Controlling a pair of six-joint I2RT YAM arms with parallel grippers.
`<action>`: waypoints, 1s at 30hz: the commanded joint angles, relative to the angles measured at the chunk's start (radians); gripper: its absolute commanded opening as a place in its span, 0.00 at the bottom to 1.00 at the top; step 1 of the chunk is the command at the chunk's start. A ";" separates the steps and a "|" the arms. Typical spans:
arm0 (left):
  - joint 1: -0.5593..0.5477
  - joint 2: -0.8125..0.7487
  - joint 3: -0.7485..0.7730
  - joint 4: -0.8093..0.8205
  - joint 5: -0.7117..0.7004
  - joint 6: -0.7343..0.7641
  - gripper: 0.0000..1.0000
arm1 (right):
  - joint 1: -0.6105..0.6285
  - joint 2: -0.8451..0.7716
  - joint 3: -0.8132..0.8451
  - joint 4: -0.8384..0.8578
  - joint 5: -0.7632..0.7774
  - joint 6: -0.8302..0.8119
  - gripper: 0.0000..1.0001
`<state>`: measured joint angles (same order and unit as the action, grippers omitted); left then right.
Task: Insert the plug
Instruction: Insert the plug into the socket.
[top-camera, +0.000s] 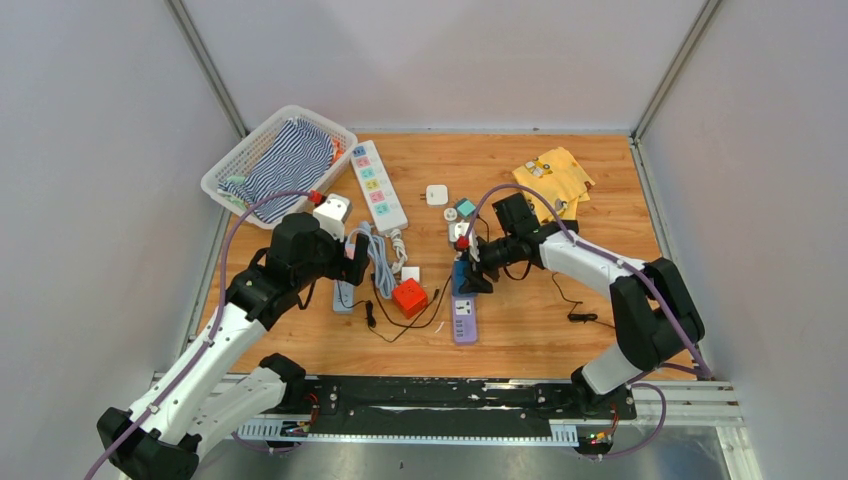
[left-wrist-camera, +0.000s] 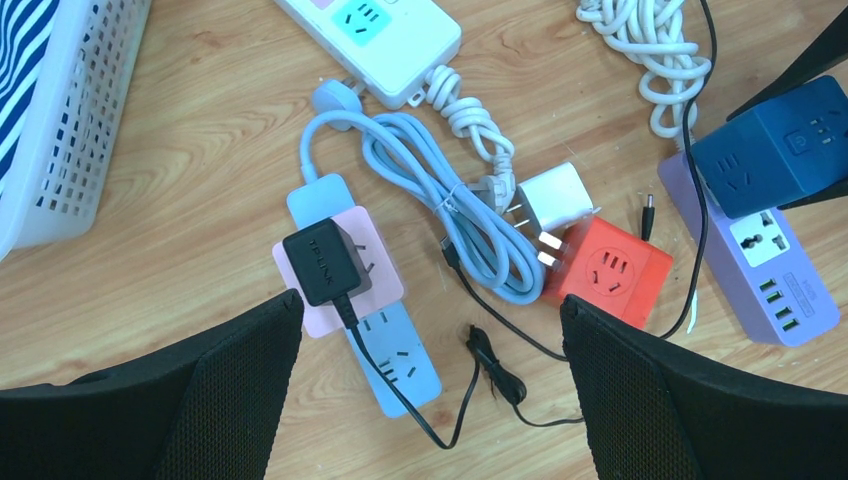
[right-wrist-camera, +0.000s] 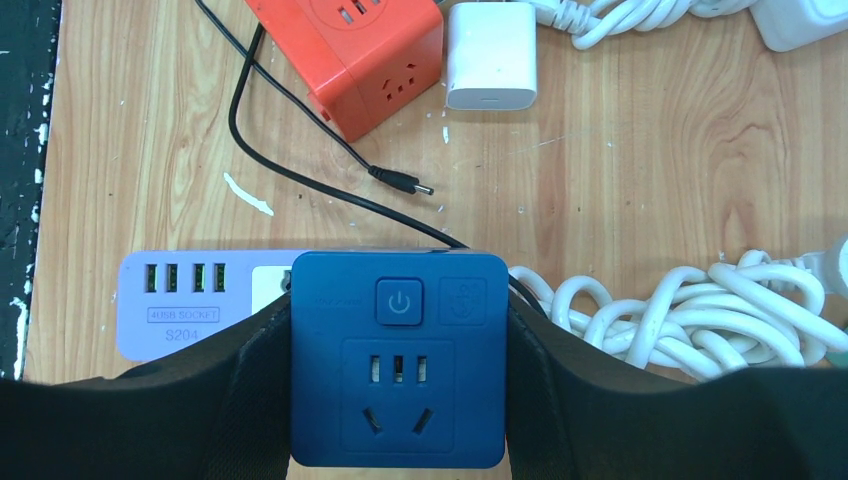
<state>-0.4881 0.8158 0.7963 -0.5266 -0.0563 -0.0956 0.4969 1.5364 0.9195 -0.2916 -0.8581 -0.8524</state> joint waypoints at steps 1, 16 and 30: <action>0.005 0.000 -0.008 -0.010 0.007 0.003 1.00 | -0.009 0.000 -0.005 -0.070 -0.021 -0.036 0.00; 0.005 0.049 0.012 0.028 0.161 -0.079 1.00 | -0.003 0.049 0.056 -0.192 0.063 -0.143 0.21; 0.003 0.178 0.024 0.151 0.411 -0.170 0.85 | 0.003 -0.085 0.057 -0.174 0.062 -0.055 0.66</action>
<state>-0.4877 0.9756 0.7959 -0.4232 0.2832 -0.2417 0.4973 1.4933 0.9714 -0.4423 -0.7994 -0.9466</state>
